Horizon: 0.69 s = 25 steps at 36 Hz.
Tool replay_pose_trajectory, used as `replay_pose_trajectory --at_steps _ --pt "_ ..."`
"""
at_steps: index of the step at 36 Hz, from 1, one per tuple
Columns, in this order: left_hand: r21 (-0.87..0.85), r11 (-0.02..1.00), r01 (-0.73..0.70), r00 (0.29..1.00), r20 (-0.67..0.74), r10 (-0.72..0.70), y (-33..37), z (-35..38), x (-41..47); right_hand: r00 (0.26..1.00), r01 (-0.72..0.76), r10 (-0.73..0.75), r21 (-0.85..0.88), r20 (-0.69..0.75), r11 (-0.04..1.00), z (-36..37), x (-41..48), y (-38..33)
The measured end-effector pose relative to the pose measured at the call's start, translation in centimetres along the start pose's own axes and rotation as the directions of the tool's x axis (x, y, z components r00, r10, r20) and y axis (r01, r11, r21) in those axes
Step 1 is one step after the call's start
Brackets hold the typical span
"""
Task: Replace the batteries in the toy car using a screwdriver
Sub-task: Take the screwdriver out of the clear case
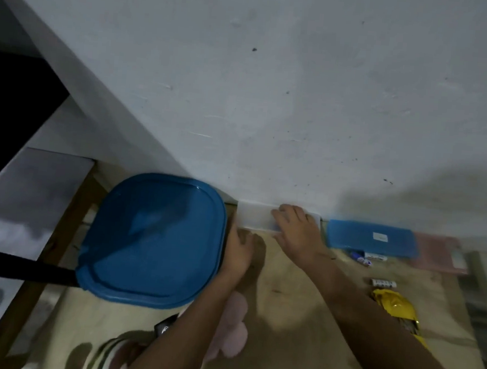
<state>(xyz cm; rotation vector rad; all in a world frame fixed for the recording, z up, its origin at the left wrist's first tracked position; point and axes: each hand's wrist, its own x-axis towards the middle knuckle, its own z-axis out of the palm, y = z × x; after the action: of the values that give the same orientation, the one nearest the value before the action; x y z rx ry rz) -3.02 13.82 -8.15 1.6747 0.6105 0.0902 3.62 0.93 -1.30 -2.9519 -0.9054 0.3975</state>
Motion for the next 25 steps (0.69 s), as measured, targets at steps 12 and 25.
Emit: replay_pose_trajectory --at_steps 12,25 --pt "-0.13 0.991 0.038 0.993 -0.106 -0.052 -0.4 0.7 0.4 0.997 0.012 -0.005 0.09 -0.082 0.996 -0.3 -1.3 0.0" --pt "-0.244 0.968 0.051 0.996 -0.061 -0.068 0.9 0.7 -0.5 0.997 -0.02 0.024 0.069 -0.068 0.997 0.4 -0.1 0.0"
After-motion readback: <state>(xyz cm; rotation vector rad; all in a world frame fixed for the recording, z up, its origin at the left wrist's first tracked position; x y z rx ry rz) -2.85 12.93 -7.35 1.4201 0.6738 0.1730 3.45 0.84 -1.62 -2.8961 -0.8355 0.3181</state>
